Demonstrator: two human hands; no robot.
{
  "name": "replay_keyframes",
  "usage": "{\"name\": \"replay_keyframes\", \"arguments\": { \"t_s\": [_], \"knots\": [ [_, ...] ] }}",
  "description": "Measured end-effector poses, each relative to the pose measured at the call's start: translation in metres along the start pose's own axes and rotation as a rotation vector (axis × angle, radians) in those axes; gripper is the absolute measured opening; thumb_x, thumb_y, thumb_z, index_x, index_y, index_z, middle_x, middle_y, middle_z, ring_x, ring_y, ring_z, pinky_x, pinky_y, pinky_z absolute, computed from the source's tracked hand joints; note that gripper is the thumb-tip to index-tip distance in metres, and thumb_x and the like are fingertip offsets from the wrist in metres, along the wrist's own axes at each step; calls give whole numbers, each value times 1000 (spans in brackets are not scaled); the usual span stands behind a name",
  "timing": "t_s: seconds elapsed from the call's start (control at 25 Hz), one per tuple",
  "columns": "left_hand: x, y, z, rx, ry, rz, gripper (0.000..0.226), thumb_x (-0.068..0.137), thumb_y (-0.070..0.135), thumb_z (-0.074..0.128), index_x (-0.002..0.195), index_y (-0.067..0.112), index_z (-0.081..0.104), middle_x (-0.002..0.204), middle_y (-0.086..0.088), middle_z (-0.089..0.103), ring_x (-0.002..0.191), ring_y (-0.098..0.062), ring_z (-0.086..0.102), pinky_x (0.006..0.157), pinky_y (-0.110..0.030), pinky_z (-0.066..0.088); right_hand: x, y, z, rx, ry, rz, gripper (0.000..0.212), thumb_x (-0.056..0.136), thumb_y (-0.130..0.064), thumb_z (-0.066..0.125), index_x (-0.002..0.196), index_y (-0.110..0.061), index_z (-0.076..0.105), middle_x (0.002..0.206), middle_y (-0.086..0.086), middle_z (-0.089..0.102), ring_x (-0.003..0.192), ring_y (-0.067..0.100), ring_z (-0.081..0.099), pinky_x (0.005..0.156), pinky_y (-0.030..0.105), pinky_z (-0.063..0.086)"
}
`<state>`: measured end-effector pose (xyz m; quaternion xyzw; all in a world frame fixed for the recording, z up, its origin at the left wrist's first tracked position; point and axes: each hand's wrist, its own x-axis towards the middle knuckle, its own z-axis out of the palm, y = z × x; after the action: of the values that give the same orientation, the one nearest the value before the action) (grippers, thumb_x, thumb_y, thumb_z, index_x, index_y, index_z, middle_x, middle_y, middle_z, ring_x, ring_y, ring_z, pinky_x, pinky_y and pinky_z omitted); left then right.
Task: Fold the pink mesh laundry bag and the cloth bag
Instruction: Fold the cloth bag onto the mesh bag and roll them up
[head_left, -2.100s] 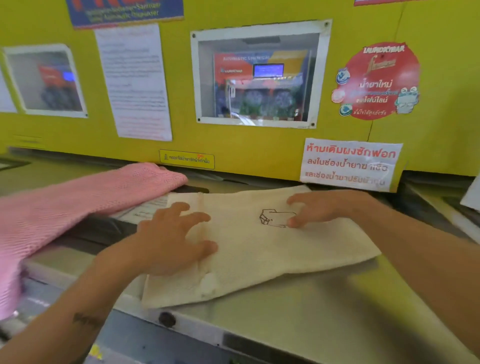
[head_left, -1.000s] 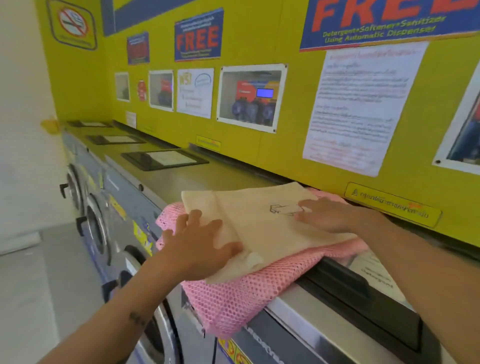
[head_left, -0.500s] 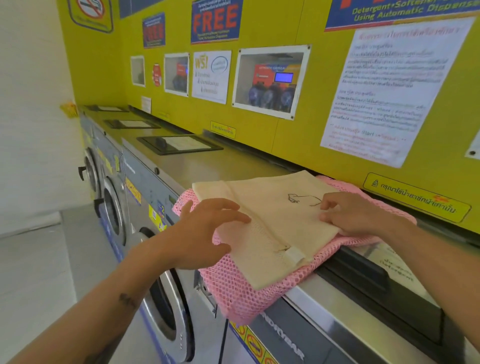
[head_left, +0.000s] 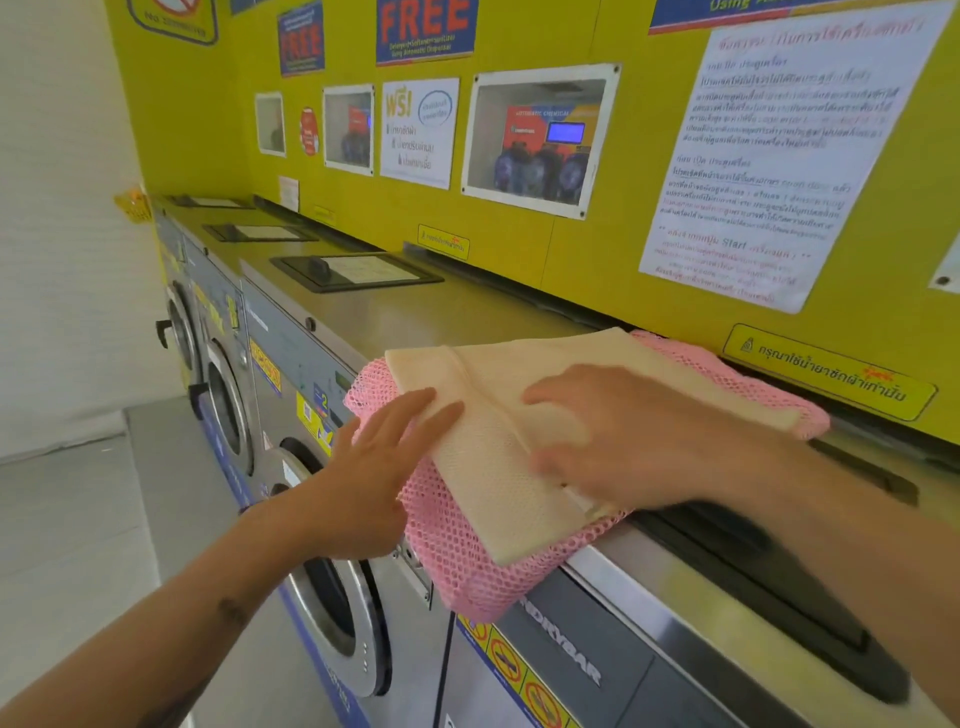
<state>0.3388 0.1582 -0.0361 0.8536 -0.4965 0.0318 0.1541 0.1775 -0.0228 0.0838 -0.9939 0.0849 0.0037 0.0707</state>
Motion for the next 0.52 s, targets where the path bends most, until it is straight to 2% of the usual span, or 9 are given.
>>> {"name": "replay_keyframes", "arguments": {
  "t_s": [0.08,0.12,0.2,0.24,0.32,0.4,0.44,0.52],
  "knots": [
    [-1,-6,14,99,17,20,127,75,20,72,144,41,-32,158,7,-32,145,-15,-28,117,-59,-11,-4,-32,29,-142,-192,-10,101,73,-67,60,152,-32,7,155,1,22,142,30,27,111,53,32],
    [-2,-9,20,133,43,28,131,73,30,76,143,38,-35,157,5,-35,144,-15,-32,116,-59,-12,-4,-41,47,-237,-207,3,110,72,-70,60,152,-32,-6,158,4,10,145,38,15,113,61,25],
    [0,-15,30,192,102,36,138,67,48,79,145,32,-34,158,0,-35,144,-18,-33,115,-60,-12,-1,-46,79,-424,-74,44,119,75,-69,59,151,-25,-21,159,14,-5,144,52,3,109,71,16],
    [2,-17,35,214,136,35,139,64,54,77,146,30,-32,159,-3,-32,145,-21,-31,114,-61,-10,2,-45,92,-505,24,59,119,77,-68,58,151,-19,-22,158,20,-2,142,55,7,106,72,19],
    [11,-18,42,222,235,37,136,61,60,73,151,26,-23,163,-11,-18,149,-27,-19,115,-67,1,10,-46,104,-607,197,66,115,81,-65,54,152,-10,-18,154,26,13,136,55,24,98,68,31],
    [22,-18,44,188,313,45,128,61,58,71,154,24,-10,164,-14,-2,151,-31,-5,112,-70,13,15,-46,106,-637,209,62,108,84,-59,55,153,-6,-10,151,29,21,131,54,33,93,64,38],
    [25,-18,44,178,339,59,123,61,55,72,154,23,-2,163,-14,5,151,-31,1,111,-70,15,16,-45,104,-632,171,62,106,82,-57,60,154,-5,2,147,32,28,126,55,40,88,63,43],
    [25,-20,44,171,385,101,116,59,50,76,152,23,14,161,-12,19,149,-31,14,111,-68,18,14,-46,95,-664,79,86,99,68,-53,76,146,-4,39,128,32,53,101,52,59,66,55,52]
  ]
}}
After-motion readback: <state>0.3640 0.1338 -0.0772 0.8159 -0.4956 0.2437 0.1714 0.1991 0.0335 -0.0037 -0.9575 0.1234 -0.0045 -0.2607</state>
